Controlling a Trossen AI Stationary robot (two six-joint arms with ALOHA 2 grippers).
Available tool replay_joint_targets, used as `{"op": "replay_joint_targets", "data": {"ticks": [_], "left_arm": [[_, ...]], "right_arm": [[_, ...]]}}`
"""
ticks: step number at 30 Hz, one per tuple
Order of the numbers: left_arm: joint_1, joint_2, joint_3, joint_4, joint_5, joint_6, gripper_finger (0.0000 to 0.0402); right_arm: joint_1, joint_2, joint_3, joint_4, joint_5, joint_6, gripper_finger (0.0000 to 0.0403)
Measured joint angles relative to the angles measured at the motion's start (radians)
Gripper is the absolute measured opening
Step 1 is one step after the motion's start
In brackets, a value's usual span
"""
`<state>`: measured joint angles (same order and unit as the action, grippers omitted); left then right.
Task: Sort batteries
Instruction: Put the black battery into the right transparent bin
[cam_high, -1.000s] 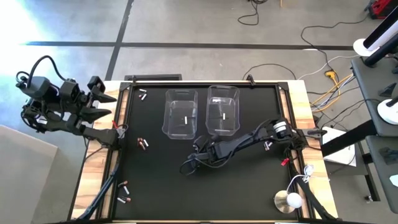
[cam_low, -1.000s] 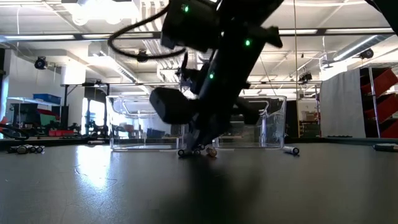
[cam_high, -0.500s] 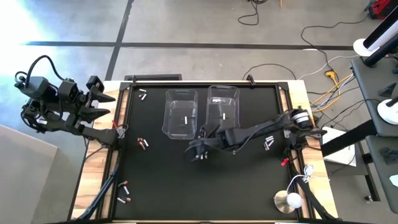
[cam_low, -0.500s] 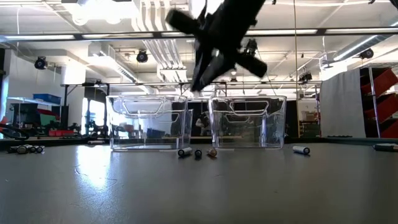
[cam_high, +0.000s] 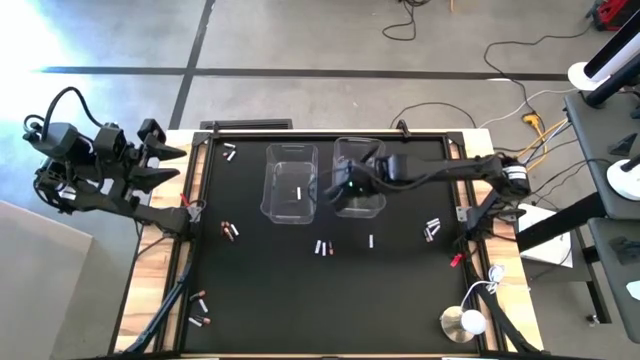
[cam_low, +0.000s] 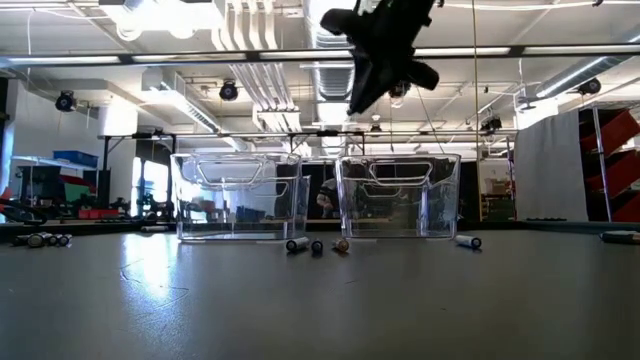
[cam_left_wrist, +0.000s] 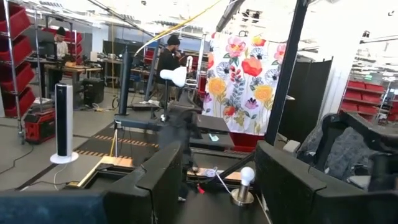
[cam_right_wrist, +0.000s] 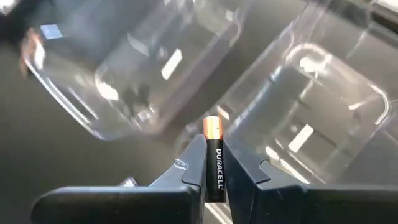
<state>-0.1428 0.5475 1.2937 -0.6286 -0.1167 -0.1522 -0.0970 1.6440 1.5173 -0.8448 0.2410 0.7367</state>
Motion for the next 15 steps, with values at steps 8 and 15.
{"op": "replay_joint_targets", "data": {"ticks": [8,15], "left_arm": [[0.0,-0.007,0.0,0.102,0.084,-0.025,0.0181],[0.0,-0.007,0.0,0.176,0.086,-0.051,0.0181]], "right_arm": [[-0.158,0.088,-0.008,-0.02,-0.175,-0.287,0.0029],[-0.18,0.176,-0.009,-0.048,-0.216,-0.647,0.0029]]}}
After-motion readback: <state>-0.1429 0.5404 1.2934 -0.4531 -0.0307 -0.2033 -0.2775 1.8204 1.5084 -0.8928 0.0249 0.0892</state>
